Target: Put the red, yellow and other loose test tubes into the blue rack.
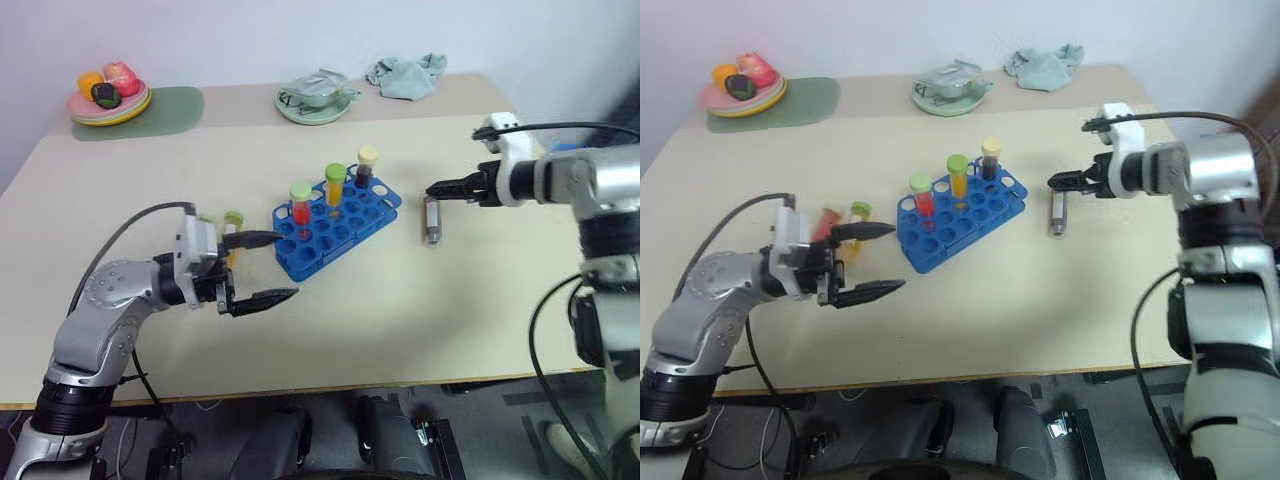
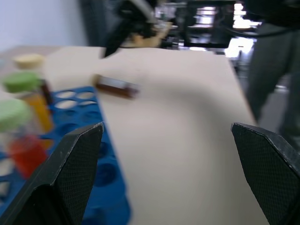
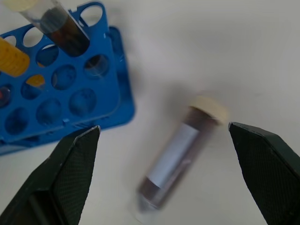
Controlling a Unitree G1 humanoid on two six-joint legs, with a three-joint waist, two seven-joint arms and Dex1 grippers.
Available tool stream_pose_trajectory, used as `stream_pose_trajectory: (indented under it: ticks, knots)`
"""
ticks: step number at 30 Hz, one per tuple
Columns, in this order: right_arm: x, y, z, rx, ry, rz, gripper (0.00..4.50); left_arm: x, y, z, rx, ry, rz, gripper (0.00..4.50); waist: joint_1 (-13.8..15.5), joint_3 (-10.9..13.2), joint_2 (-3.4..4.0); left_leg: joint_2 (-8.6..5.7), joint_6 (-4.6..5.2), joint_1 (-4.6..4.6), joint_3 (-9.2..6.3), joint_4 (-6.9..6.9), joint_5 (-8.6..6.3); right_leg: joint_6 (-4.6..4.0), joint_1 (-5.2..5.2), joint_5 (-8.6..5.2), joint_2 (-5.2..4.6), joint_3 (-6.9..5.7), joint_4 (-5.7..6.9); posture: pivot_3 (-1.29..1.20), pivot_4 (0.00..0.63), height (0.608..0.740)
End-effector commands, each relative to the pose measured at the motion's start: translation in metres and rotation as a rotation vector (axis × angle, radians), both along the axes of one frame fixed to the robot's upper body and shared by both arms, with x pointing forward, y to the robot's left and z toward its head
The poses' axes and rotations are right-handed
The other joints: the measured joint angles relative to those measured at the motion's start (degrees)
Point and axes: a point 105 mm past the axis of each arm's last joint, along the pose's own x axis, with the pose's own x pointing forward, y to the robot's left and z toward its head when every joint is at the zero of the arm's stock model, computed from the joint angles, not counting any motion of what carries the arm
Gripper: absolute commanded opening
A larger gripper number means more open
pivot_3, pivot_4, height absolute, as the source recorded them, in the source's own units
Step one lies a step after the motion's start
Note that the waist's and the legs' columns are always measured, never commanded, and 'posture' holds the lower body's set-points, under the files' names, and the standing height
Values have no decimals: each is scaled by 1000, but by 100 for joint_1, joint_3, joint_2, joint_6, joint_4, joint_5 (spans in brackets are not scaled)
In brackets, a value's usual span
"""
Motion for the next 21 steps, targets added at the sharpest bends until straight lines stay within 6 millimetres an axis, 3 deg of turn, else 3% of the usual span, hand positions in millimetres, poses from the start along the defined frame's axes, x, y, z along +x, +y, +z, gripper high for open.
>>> stream_pose_trajectory:
  ticks: [1, 11, 21]
  knots:
    - [5, -9, -4, -21, 33, -59, 4500, -1, -5, 2, -4, 5, -5, 4470, -5, 0, 0, -2, 1, 0, 0, 0, 0, 0, 0, 0, -2, 0, 0, 0, 150, 740]
    - [22, -17, -25, -81, 38, -153, 4500, -3, -8, -4, 9, 8, 19, 4470, -153, 1, 2, -2, -19, 5, 3, 0, 12, -5, -14, 3, 2, 6, 35, 0, 150, 740]
    - [36, 2, -31, -41, 16, -218, 4500, -4, -5, -10, 15, 24, 45, 4470, -200, 0, 4, -2, -21, 6, 5, 1, 13, -6, -21, 4, 4, 11, 46, 0, 150, 740]
